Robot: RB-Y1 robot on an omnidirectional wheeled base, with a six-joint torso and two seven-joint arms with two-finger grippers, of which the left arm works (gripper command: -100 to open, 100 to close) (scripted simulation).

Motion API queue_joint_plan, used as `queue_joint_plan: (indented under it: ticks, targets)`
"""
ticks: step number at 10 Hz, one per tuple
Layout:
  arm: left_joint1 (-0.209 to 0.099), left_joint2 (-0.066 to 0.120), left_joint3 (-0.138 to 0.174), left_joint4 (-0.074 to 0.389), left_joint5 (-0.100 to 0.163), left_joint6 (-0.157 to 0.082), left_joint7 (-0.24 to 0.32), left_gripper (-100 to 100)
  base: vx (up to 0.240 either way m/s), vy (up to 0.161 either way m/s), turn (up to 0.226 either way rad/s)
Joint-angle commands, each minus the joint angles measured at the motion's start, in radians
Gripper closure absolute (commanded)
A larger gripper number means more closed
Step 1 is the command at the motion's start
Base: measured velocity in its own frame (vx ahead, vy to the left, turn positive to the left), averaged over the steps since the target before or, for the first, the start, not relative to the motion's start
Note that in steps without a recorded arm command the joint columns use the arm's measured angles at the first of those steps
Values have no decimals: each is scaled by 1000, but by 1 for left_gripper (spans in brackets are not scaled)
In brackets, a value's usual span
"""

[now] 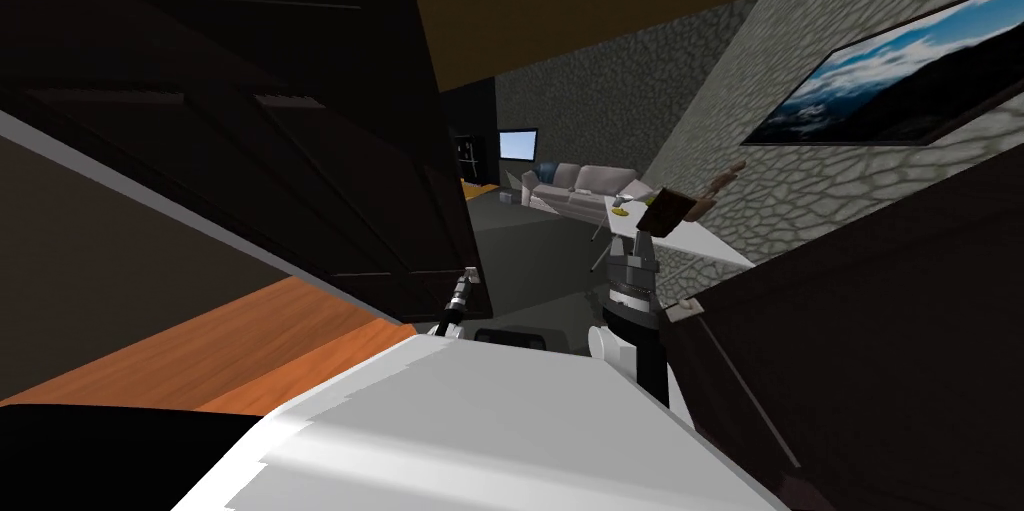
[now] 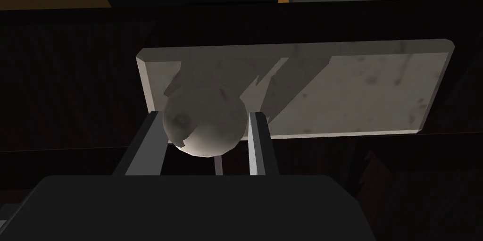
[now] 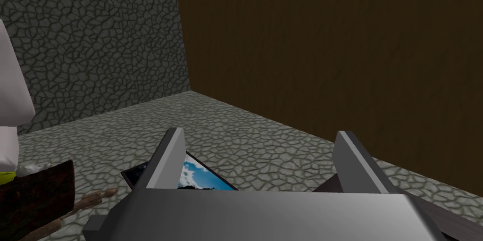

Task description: Push the door open

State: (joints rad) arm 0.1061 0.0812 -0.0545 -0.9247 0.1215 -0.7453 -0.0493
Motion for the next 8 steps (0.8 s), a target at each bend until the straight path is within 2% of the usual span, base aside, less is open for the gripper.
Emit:
queue_joint_plan:
  ticks: [1,3,8]
  targets:
    - [-6,10,33,0,13,1,-5,100,133,-59,50]
    - [-10,7,53,4,21,2,-11,100,136,-62,67]
    - [-22,-9,115,15,47,5,-28,100,195,-81,75]
